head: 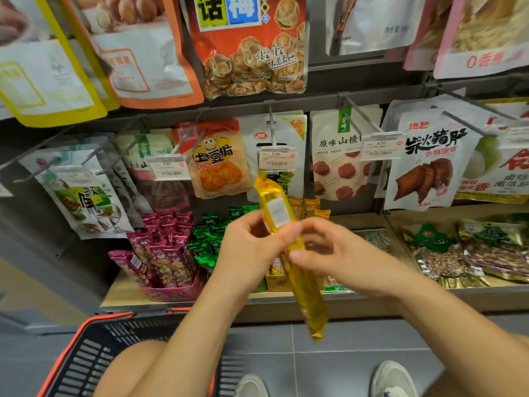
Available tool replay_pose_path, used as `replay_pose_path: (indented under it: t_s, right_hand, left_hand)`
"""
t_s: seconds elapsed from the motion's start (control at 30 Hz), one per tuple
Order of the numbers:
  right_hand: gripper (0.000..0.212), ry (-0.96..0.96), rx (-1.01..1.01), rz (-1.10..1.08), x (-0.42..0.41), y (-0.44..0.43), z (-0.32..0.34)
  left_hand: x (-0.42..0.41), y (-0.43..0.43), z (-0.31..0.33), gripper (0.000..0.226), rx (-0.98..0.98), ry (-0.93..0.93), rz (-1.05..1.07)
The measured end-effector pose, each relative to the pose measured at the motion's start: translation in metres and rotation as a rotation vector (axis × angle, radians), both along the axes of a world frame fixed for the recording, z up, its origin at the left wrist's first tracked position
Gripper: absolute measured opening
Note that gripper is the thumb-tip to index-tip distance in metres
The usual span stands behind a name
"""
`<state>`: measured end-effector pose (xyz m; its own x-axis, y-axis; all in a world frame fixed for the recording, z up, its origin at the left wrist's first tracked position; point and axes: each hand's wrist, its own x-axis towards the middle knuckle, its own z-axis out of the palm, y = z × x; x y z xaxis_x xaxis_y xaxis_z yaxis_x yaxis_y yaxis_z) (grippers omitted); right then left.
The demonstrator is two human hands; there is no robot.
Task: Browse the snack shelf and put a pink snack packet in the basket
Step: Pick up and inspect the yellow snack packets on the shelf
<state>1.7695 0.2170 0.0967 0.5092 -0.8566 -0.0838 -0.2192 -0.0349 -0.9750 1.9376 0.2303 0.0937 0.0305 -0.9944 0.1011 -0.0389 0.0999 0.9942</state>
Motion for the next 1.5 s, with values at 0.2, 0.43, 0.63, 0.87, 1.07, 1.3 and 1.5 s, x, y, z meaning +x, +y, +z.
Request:
replay_pose_path:
  t_s: [0.2, 0.43, 0.63, 0.87, 1.07, 1.3, 1.5]
  right_hand:
    - [0.035, -0.163, 0.01, -0.024, -0.015, -0.005, 0.01]
    - [0.008, -0.002, -0.228, -0.344, -0.016, -0.013, 0.005]
    - [0.002, -0.264, -0.02, -0.561, -0.041, -0.026, 0.009]
    - [0.003, -0.363, 0.053, -0.653, -0.05, -0.033, 0.009]
    - [0.003, -0.389, 0.086, -0.679, -0.048, -0.035, 0.006]
    - [0.028, -0.453, 0.075, -0.684, -0.048, -0.038, 0.003]
    - [0.034, -0.461, 0.164, -0.487, -0.059, -0.039, 0.006]
  left_hand:
    - [-0.017, 0.007, -0.015, 0.026, -0.224, -0.671, 0.106]
    - [-0.022, 0.001, -0.027, 0.049, -0.267, -0.886, 0.045]
    - [-0.003, -0.004, -0.024, 0.05, -0.238, -0.972, 0.012]
    - [0.018, -0.002, -0.025, 0.05, -0.152, -1.051, -0.011]
    - [0.027, -0.001, -0.024, 0.049, -0.154, -1.066, -0.035]
    - [0.027, 0.008, -0.032, 0.056, -0.049, -1.008, -0.12]
    - [0.033, 0.004, -0.039, 0.052, 0.07, -0.665, -0.062]
